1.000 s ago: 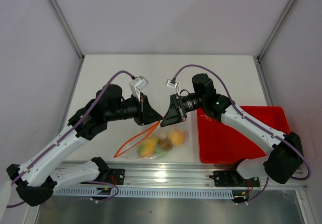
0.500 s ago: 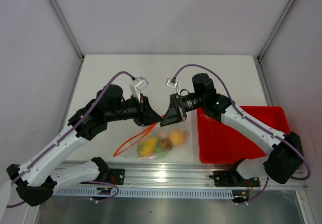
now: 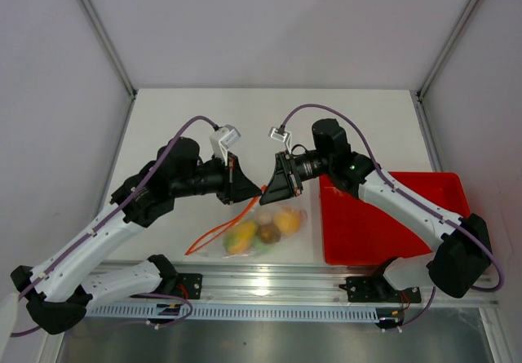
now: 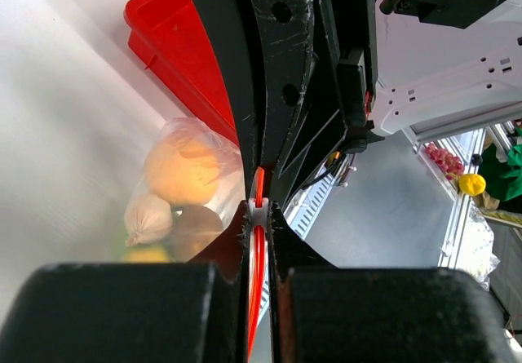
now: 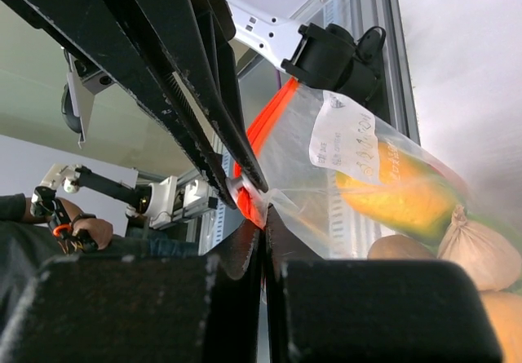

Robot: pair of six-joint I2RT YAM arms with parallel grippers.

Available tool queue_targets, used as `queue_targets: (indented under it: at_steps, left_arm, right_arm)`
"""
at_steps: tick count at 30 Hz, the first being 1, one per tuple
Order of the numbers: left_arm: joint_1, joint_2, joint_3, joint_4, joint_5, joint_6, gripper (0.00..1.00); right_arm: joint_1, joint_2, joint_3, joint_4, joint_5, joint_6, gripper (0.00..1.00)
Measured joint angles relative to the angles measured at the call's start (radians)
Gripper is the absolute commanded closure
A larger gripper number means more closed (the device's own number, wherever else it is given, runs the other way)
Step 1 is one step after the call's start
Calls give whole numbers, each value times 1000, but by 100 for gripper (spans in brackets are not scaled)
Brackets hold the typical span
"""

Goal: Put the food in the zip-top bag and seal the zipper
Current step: Zip the zipper food storage bag at the center of the board.

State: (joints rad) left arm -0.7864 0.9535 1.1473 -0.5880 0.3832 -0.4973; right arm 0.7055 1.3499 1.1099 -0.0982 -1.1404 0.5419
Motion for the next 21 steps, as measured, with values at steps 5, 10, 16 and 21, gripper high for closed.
queue_targets:
  at_steps: [5,10,16,21]
  left_arm:
    - [0,0,0,-8,-14,0,99]
    - [0,0,-1,-13,-15,1,99]
    - [4,0,-7,-13,-17,0,100]
    - [4,-1,-19,-11,-16,0,99]
  right_arm:
    - [-5,-3,-27,52,0,34,100]
    - [-27,-21,-76,148,-2,111,100]
    - [-48,-33,-92,232,-10,182,100]
    - [-60,-37,-101,277,-11,226,100]
